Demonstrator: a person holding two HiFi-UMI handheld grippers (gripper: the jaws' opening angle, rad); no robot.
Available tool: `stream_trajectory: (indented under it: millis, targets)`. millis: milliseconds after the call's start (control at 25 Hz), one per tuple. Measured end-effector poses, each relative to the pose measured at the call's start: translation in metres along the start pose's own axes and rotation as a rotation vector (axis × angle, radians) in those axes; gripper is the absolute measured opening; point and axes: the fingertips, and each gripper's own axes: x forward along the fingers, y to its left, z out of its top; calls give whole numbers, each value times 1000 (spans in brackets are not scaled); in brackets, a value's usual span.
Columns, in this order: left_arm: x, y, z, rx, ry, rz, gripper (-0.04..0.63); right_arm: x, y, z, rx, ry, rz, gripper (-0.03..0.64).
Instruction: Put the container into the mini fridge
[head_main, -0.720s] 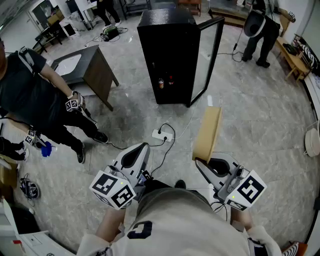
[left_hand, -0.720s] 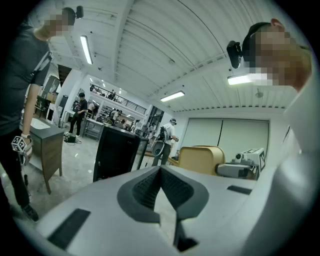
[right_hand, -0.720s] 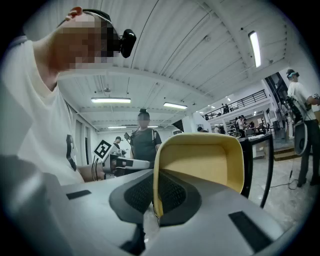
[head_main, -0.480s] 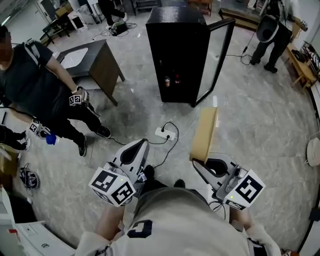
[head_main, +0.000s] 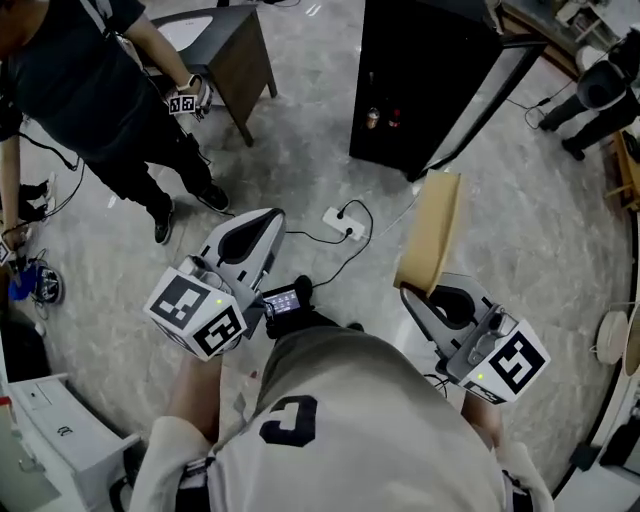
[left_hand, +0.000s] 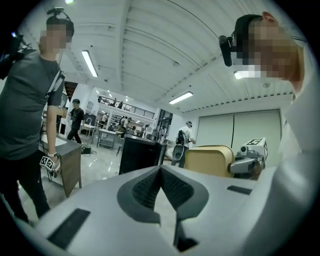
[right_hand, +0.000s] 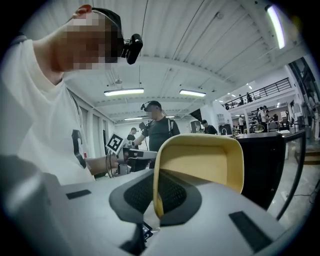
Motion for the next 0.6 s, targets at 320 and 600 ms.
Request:
stream_trajectory:
  millis: [320, 600]
  targets:
    - [17, 97, 21, -24, -14, -29, 41, 102, -16, 28, -91, 104, 17, 31]
    - [22, 174, 24, -69, 35, -57, 41, 191, -20, 40, -107, 148, 17, 31]
